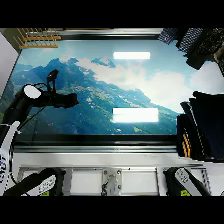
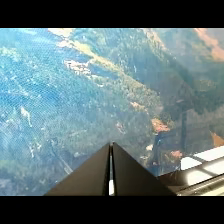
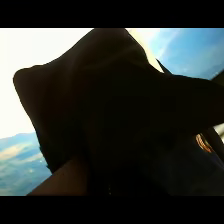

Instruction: Fold the clothes and pants, and hang the long-sleeved shirts on hangers.

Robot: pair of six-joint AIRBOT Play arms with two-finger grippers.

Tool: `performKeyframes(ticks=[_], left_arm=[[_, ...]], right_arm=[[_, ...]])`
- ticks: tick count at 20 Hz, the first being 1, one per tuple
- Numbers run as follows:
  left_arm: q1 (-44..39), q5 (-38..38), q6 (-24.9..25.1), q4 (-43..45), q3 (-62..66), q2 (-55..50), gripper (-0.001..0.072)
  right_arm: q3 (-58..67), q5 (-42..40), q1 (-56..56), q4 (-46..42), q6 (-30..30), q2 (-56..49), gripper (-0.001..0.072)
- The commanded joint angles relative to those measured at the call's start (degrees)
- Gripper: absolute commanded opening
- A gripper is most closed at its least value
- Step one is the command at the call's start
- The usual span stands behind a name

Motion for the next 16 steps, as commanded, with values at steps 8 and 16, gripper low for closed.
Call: performKeyframes(ticks=[8, 16], left_arm=[[0.0, -0.1, 1.1, 0.0, 0.0, 0.0, 0.0006], [0.0, -1.5, 1.1, 0.0, 0.0, 0.0, 0.0006]], right_arm=[[-19.8, 4.2, -0.1, -19.2, 3.2, 4.7, 0.0025], [-20.4, -6.5, 3.3, -1.4, -0.5, 11.2, 0.0535]])
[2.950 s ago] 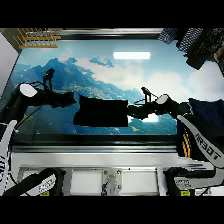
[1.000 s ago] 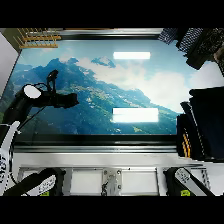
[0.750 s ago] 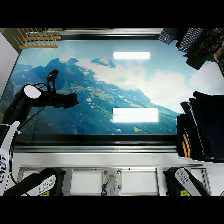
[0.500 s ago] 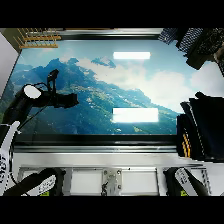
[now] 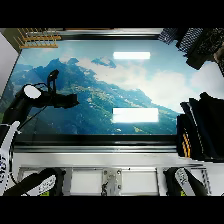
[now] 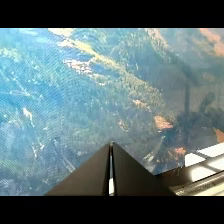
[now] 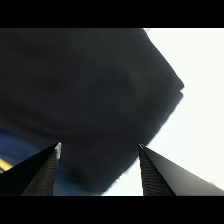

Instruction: Fold the clothes and pants, and hang the long-sleeved shirts on hangers.

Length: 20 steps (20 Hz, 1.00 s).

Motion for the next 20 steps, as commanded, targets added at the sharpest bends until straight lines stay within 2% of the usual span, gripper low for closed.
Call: performKeyframes(ticks=[1, 3, 5, 9, 10, 11, 13, 14, 16, 20], left_arm=[[0.0, -1.0, 0.0, 0.0, 0.0, 0.0, 0.0006], [0.0, -1.0, 0.0, 0.0, 0.0, 0.0, 0.0006], [0.0, -0.9, 0.0, 0.0, 0.0, 0.0, 0.0006], [0.0, -0.9, 0.0, 0.0, 0.0, 0.0, 0.0006], [0.0, -0.9, -0.1, -0.1, 0.0, 0.1, 0.0006], [0.0, -0.9, 0.0, -0.1, 0.0, 0.1, 0.0006], [0.0, -1.0, -0.1, -0.1, 0.0, 0.1, 0.0006], [0.0, -1.1, -0.1, -0.1, 0.0, 0.1, 0.0006], [0.0, -1.2, 0.0, 0.0, 0.0, 0.0, 0.0006], [0.0, -1.2, -0.1, 0.0, 0.0, 0.0, 0.0006]], right_arm=[[-0.3, -10.3, 4.8, 19.0, -4.4, 6.2, 0.0534], [-0.3, -13.5, 12.3, 29.9, -7.3, 9.1, 0.0534], [-0.4, -13.7, 21.9, 35.3, -8.2, 9.7, 0.0534], [-0.8, -14.9, 40.7, 35.6, -10.4, 7.5, 0.0531], [-0.8, -14.9, 43.7, 35.6, -11.0, 6.6, 0.0510], [-0.8, -14.9, 46.3, 35.6, -11.0, 5.6, 0.0405], [-0.8, -14.9, 49.4, 35.6, -11.0, 3.8, 0.0152], [-0.8, -14.9, 50.1, 35.7, -10.9, 2.9, 0.0072], [-0.8, -14.6, 50.3, 35.8, -10.9, 1.6, 0.0013], [-0.8, -12.8, 50.3, 35.6, -10.9, 0.5, 0.0014]])
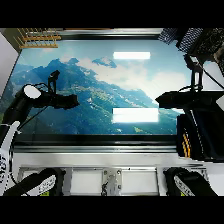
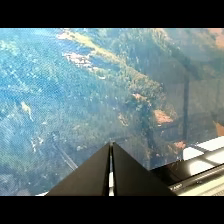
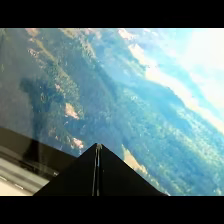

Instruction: Fold the clothes and pants, and hang the long-sleeved shirts on hangers.

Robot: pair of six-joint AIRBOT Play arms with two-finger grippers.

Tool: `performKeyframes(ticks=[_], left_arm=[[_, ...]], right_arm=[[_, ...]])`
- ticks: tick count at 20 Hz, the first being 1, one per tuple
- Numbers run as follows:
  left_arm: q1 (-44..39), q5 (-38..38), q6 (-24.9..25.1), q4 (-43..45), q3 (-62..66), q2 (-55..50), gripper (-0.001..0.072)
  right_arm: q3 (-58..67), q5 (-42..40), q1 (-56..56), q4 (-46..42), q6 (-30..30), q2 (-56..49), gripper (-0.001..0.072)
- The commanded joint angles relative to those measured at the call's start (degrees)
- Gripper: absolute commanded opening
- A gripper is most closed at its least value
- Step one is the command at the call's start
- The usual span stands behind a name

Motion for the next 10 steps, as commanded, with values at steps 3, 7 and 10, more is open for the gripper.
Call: performKeyframes(ticks=[3, 7, 10], left_arm=[[0.0, -1.7, 0.0, 0.0, 0.0, 0.0, 0.0006], [0.0, -0.9, 0.0, 0.0, 0.0, 0.0, 0.0006], [0.0, -0.9, 0.0, 0.0, 0.0, 0.0, 0.0006]], right_arm=[[0.0, 1.2, 0.8, 0.3, -0.2, -0.9, 0.0014], [0.0, 1.2, 0.8, 0.3, -0.2, -0.9, 0.0014], [0.0, 1.2, 0.8, 0.3, -0.2, -0.9, 0.0014]])
